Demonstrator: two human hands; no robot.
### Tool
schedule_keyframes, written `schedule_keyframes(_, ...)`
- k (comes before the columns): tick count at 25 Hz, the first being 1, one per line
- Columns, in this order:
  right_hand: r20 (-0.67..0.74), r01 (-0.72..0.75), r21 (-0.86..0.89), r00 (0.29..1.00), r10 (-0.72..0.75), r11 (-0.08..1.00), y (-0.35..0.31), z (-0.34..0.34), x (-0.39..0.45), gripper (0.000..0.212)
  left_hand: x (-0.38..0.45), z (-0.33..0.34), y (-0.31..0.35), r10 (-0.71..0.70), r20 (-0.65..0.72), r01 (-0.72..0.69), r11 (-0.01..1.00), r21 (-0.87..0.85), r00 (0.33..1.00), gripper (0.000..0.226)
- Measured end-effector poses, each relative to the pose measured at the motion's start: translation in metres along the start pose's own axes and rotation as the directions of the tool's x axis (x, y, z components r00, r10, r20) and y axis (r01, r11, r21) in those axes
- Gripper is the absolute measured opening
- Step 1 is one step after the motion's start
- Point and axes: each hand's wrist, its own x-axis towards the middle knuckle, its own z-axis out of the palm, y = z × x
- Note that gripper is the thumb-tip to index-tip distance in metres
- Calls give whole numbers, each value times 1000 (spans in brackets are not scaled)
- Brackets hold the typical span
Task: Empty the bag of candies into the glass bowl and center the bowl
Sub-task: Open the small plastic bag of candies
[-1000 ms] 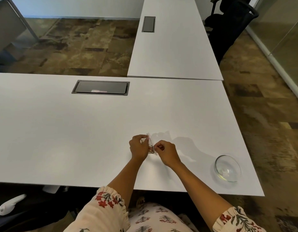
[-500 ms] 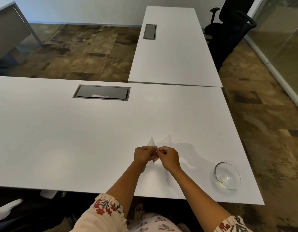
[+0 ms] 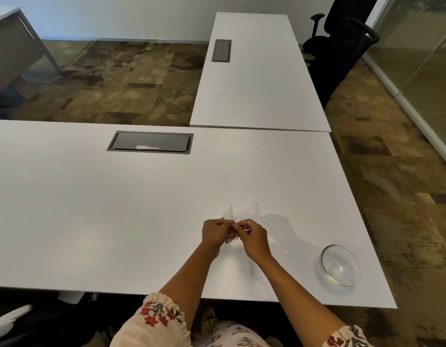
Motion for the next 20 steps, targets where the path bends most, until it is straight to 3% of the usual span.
schedule_keyframes(12,-85,51,-132,994,-63,990,-13,-7,5,14,-9,12,7,79,-94,-67,990,126,992,17)
schedule_keyframes(20,-138,45,-53,989,-52,998,-19,-9,2,14,-13,12,13,100,-85,-92,991,98,991,15)
